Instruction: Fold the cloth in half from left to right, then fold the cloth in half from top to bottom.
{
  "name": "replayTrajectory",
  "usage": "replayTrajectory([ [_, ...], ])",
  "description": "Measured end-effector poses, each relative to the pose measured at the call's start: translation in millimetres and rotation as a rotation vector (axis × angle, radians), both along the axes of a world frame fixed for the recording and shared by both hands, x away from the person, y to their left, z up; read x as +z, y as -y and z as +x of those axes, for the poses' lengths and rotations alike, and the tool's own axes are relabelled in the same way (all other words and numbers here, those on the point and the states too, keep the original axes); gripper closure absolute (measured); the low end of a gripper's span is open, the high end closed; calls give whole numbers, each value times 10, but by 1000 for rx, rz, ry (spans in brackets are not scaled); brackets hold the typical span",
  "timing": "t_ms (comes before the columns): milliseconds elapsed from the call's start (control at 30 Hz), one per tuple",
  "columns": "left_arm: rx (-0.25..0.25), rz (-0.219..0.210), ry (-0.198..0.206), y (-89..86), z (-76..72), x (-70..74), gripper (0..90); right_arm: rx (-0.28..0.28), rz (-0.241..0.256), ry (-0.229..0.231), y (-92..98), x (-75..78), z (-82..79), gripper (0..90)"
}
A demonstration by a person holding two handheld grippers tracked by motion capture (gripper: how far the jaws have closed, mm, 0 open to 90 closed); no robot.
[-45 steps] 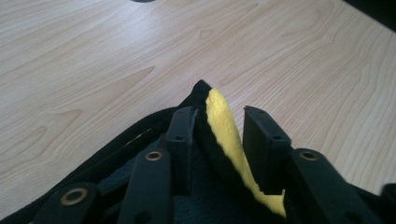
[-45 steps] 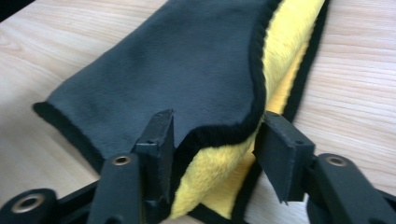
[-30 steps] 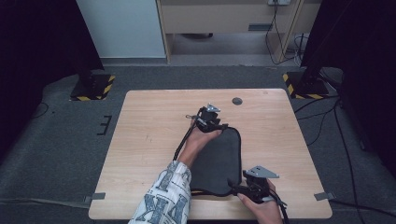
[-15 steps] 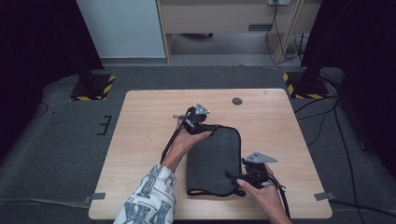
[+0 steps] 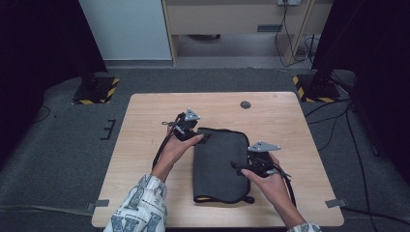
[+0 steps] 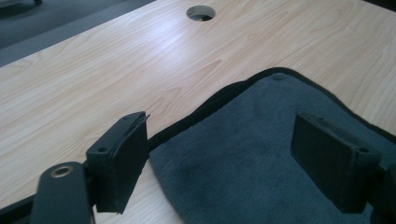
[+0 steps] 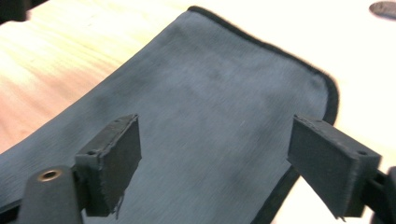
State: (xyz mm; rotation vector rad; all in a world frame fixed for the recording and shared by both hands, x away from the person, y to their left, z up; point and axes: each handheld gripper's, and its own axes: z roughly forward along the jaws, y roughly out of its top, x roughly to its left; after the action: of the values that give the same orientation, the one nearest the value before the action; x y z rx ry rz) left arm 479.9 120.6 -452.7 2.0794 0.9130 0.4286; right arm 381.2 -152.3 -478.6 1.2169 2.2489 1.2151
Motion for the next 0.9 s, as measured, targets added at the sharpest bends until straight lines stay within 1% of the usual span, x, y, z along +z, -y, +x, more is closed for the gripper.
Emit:
replayTrajectory([
  [100, 13, 9, 0, -59, 19, -19, 204, -2, -21, -1, -2, 28, 227, 227],
  [133, 16, 13, -2, -77, 33, -27, 204, -3, -19, -4, 2, 30, 316, 237],
  [200, 30, 8, -5, -111, 71, -43, 207, -1, -33, -11, -3, 22, 517, 281],
  [267, 35, 9, -14, -129, 117, -61, 210, 4, -36, -22, -11, 11, 658, 303],
  [300, 36, 16, -15, -135, 146, -77, 211, 5, -24, -33, -17, 1, 731, 304],
  [333, 40, 18, -20, -134, 161, -91, 215, 10, -23, -41, -24, -16, 817, 307],
  [367, 44, 24, -27, -133, 185, -110, 217, 9, -26, -43, -32, -29, 863, 308],
  [433, 53, 33, -35, -133, 227, -157, 217, 11, -17, -60, -52, -74, 975, 299],
  [467, 56, 34, -43, -133, 247, -185, 217, 12, -28, -69, -63, -100, 1026, 296],
  [533, 55, 38, -58, -135, 284, -242, 217, 5, -15, -75, -85, -161, 1092, 282],
  [567, 56, 42, -67, -132, 306, -279, 216, 7, -31, -86, -106, -194, 1122, 266],
  [600, 57, 42, -74, -127, 320, -301, 216, 10, -61, -91, -139, -228, 1155, 252],
  [633, 58, 40, -81, -122, 334, -326, 214, 11, -76, -91, -154, -243, 1177, 241],
  [667, 58, 46, -86, -116, 345, -352, 210, 11, -77, -96, -174, -255, 1208, 238],
  [700, 57, 53, -93, -108, 352, -385, 206, 6, -68, -90, -189, -266, 1230, 234],
  [733, 57, 55, -98, -105, 355, -403, 198, 6, -82, -100, -215, -272, 1262, 222],
  [767, 56, 54, -103, -101, 364, -423, 193, 9, -91, -95, -227, -275, 1278, 222],
  [900, 63, 53, -106, -81, 399, -482, 176, 9, -110, -101, -265, -284, 1347, 218],
])
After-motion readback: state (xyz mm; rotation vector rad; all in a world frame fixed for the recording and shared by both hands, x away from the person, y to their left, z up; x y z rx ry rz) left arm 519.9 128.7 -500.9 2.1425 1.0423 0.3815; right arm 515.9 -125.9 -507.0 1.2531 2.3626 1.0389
